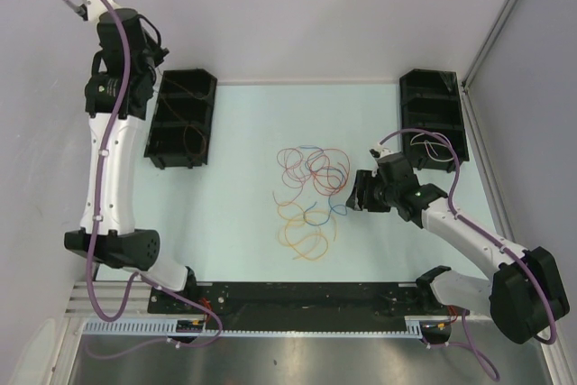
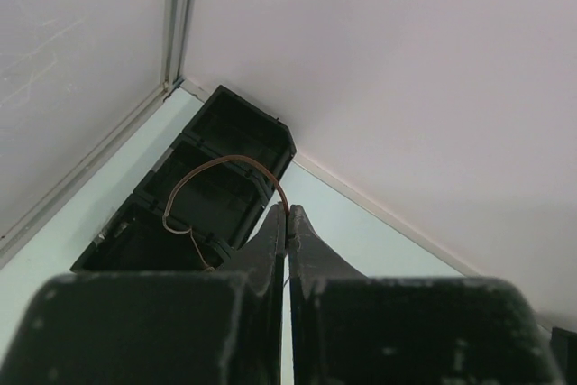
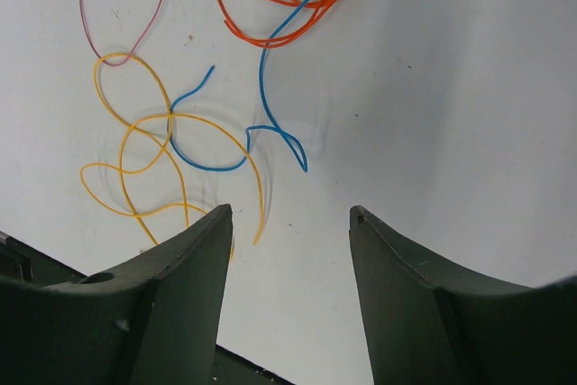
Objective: Untangle the cables
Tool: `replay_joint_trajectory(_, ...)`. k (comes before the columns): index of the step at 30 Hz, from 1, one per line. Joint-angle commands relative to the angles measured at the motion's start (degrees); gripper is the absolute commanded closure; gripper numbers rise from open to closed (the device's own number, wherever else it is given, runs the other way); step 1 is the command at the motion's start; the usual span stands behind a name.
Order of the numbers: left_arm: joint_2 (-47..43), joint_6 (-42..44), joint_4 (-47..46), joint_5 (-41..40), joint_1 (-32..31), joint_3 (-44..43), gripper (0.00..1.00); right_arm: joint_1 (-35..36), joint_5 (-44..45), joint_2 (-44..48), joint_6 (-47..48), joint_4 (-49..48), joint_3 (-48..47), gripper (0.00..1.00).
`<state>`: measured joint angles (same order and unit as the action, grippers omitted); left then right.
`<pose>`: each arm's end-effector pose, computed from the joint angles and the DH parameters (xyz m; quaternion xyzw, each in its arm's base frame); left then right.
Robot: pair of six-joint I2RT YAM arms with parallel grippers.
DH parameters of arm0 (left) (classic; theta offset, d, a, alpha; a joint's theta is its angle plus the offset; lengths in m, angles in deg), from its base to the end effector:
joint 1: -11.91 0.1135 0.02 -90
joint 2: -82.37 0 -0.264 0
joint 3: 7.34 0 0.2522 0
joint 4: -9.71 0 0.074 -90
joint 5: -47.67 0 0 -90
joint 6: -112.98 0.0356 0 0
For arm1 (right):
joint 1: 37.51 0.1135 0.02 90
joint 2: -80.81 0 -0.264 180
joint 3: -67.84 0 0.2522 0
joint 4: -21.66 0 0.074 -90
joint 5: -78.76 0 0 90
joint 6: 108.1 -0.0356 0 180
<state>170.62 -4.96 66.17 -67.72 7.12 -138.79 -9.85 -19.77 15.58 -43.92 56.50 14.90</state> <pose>0.2993 -0.0098 0.5257 -0.2871 0.7219 -0.0053 0.6296 0.2014 0.1115 0.2195 -0.0421 0.9277 0.2258 0.2943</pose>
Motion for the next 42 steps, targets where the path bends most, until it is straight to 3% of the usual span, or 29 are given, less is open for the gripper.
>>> replay_joint_trajectory(1,1.7,1.3,-3.4,-2.5,2.0,0.4,1.00,-0.2,-0.8,1.1,0.7,-1.1,0.6,0.41)
replay_joint_trajectory(8,4.8,0.1,-2.3,-4.1,3.7,-0.3,1.00,-0.2,-0.7,0.5,0.7,-1.4,0.8,0.41)
replay_joint_trajectory(15,4.0,-0.9,-5.2,-5.2,6.9,9.2,1.00,-0.3,-1.4,-0.5,0.5,-2.6,0.9,0.41)
replay_joint_trajectory(20,5.7,-2.8,-1.0,-5.1,7.2,10.6,1.00,-0.3,-1.9,-1.0,0.3,-3.2,0.9,0.41)
replay_joint_trajectory(27,-0.3,-4.5,-4.2,-5.3,8.1,22.0,1.00,-0.3,-2.1,-1.7,0.2,-3.9,0.9,0.41)
replay_joint_trajectory(42,-6.1,-4.6,-3.9,-5.4,8.9,29.3,1.00,-0.4,-2.5,-0.7,0.8,-3.4,1.6,0.41)
